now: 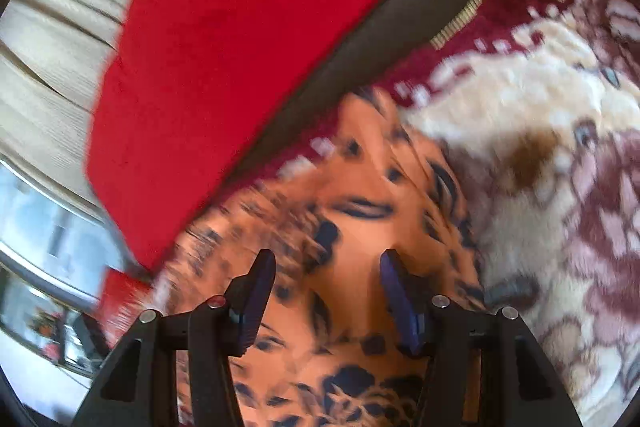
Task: Fold small clothes
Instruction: 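Fold the shirt over again with both grippers into a compact bundle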
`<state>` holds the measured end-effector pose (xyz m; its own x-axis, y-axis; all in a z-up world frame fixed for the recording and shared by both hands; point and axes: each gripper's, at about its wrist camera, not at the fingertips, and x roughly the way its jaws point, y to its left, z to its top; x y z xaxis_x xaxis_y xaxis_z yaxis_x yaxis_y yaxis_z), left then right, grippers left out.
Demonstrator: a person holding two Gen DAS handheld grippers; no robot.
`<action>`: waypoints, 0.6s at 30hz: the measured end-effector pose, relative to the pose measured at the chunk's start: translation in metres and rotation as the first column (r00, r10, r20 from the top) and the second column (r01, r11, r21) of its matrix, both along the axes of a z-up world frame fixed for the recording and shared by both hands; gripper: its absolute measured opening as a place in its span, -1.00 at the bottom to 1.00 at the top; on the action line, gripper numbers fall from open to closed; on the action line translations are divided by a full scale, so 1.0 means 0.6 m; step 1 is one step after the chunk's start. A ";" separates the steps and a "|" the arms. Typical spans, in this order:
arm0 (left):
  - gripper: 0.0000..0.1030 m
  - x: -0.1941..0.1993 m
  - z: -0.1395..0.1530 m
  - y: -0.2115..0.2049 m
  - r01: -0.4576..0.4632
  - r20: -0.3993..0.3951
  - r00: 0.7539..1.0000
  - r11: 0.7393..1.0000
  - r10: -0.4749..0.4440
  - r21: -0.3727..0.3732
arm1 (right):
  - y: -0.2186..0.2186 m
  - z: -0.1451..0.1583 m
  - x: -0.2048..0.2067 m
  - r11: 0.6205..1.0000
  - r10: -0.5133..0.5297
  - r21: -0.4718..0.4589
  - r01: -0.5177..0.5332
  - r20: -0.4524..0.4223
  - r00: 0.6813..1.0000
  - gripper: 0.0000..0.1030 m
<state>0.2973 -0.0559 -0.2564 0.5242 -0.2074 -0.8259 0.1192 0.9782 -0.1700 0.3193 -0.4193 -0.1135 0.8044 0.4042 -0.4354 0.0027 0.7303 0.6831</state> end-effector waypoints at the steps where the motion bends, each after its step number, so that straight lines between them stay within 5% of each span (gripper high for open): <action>1: 0.58 -0.002 -0.006 -0.006 0.004 0.011 1.000 1.000 -0.004 0.024 | 0.000 -0.007 0.001 1.000 -0.005 -0.007 0.005 -0.011 1.000 0.11; 4: 0.58 -0.011 0.008 -0.017 0.003 0.031 1.000 0.999 -0.004 0.033 | -0.004 -0.002 -0.006 1.000 -0.013 0.007 0.013 0.015 1.000 0.14; 10: 0.59 -0.036 0.047 -0.052 0.077 0.150 0.987 0.993 -0.063 -0.087 | 0.027 0.030 -0.015 0.998 0.069 0.003 -0.070 0.163 0.984 0.13; 15: 0.72 -0.015 0.000 -0.100 0.103 0.042 0.994 0.995 -0.102 -0.009 | 0.075 0.003 0.025 0.991 0.135 -0.001 -0.136 0.048 0.990 0.11; 18: 0.75 -0.014 0.005 -0.099 0.091 0.052 0.995 0.996 -0.090 -0.019 | 0.085 0.000 0.031 0.991 0.123 -0.046 -0.122 0.029 0.992 0.11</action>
<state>0.2888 -0.1153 -0.2533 0.5435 -0.2732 -0.7937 0.2163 0.9592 -0.1821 0.3377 -0.3684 -0.1137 0.7637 0.4814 -0.4300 -0.1098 0.7534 0.6484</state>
